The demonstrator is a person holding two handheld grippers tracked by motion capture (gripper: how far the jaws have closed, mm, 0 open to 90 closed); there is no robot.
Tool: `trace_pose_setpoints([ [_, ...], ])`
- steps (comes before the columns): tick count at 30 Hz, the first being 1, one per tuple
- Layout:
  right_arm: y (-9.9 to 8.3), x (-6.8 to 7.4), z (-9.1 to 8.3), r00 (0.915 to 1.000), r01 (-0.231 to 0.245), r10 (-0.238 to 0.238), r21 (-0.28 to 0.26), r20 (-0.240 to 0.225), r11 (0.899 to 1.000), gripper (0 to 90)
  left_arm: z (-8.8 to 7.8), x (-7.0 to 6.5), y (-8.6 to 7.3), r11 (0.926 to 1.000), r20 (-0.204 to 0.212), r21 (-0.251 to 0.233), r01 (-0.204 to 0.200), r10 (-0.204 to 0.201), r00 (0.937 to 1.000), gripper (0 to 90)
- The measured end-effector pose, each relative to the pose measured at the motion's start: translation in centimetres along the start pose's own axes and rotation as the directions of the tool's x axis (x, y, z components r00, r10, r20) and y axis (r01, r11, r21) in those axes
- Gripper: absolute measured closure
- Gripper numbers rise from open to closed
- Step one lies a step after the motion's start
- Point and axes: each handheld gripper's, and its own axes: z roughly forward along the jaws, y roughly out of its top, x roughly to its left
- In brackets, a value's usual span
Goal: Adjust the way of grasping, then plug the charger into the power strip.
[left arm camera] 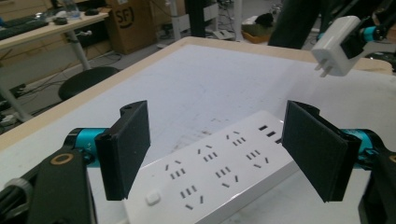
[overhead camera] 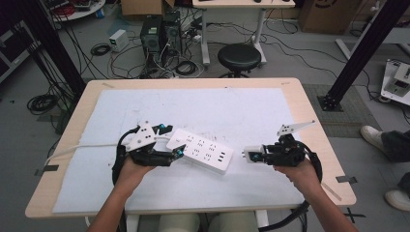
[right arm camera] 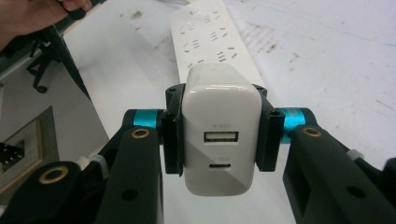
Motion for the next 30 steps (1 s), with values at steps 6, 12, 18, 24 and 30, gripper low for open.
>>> trace_pose_setpoints([
  [6,-0.3,-0.4,-1.4,0.9965,0.050,-0.053,0.052,0.065,0.997,63.2,-1.6,0.9,0.0,0.9999,-0.040,-0.011,0.007,-0.008,0.9992,23.9],
  [12,-0.2,-0.3,-2.7,0.9826,0.113,-0.126,0.102,0.136,0.988,63.2,-2.6,1.4,-0.4,0.9998,-0.065,-0.012,0.018,-0.018,0.9977,23.9],
  [18,-0.1,-0.9,-3.6,0.9828,0.088,-0.101,0.087,0.155,0.992,63.2,-3.2,1.5,-0.8,0.9996,-0.076,-0.011,0.028,-0.028,0.9967,24.1],
  [24,0.5,-1.5,-3.8,0.9857,0.058,-0.071,0.092,0.153,0.994,63.2,-3.7,1.5,-1.1,0.9997,-0.090,0.000,0.026,-0.026,0.9956,24.1],
  [30,1.5,-1.7,-3.6,0.9864,0.058,-0.078,0.137,0.144,0.989,63.2,-4.3,1.7,-1.6,0.9991,-0.107,-0.007,0.041,-0.042,0.9934,24.1],
])
